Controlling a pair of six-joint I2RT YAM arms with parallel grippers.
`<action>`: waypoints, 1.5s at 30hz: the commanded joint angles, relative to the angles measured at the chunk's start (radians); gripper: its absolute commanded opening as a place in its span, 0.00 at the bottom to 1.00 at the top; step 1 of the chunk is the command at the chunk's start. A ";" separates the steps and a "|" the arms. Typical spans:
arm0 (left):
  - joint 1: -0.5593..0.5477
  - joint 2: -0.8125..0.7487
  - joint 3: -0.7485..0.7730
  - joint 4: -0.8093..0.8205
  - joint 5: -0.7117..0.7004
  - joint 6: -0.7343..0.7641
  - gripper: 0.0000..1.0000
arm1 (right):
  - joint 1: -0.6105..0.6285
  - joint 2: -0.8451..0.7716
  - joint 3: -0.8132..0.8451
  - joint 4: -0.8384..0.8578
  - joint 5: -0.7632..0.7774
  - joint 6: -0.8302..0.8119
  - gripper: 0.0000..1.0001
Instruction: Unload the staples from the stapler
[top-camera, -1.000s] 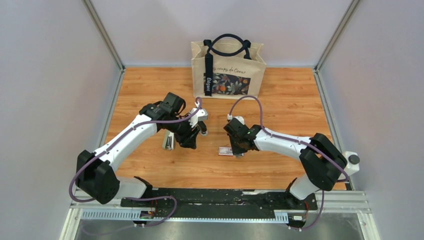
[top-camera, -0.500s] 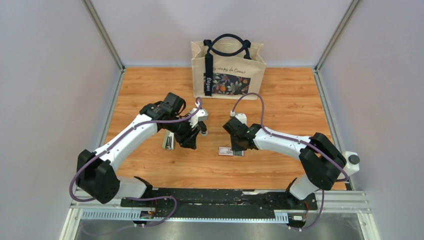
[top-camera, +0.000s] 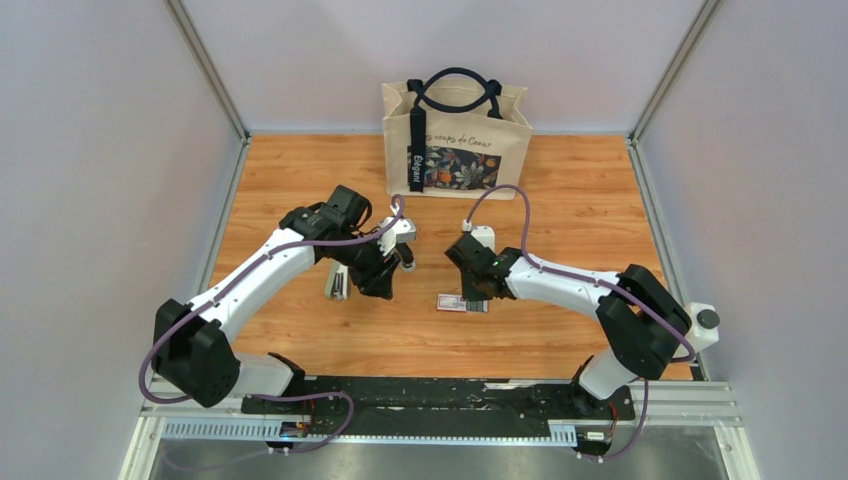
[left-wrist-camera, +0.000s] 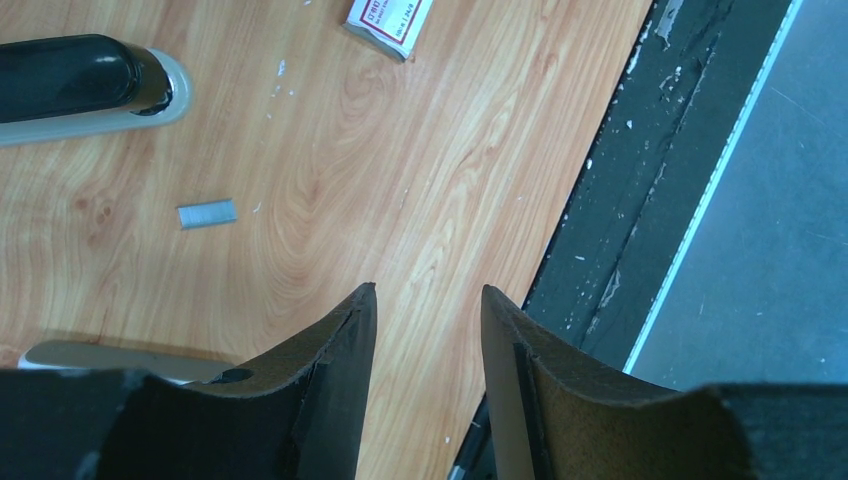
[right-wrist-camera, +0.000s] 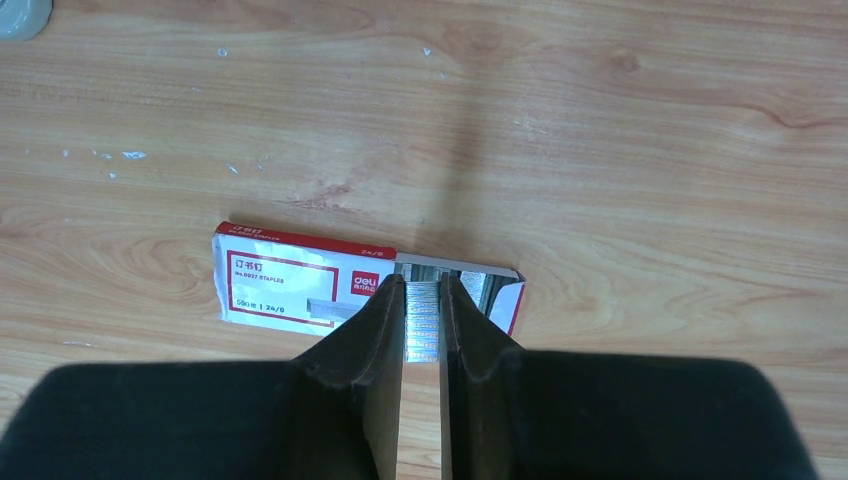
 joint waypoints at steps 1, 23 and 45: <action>0.000 0.009 0.032 -0.006 0.026 0.037 0.51 | 0.001 0.001 0.021 0.035 0.031 0.036 0.13; 0.000 0.003 0.028 -0.010 0.031 0.043 0.51 | 0.030 0.010 0.016 0.026 0.069 0.082 0.12; 0.000 -0.003 0.026 -0.015 0.034 0.047 0.50 | 0.055 0.038 0.012 0.026 0.112 0.102 0.11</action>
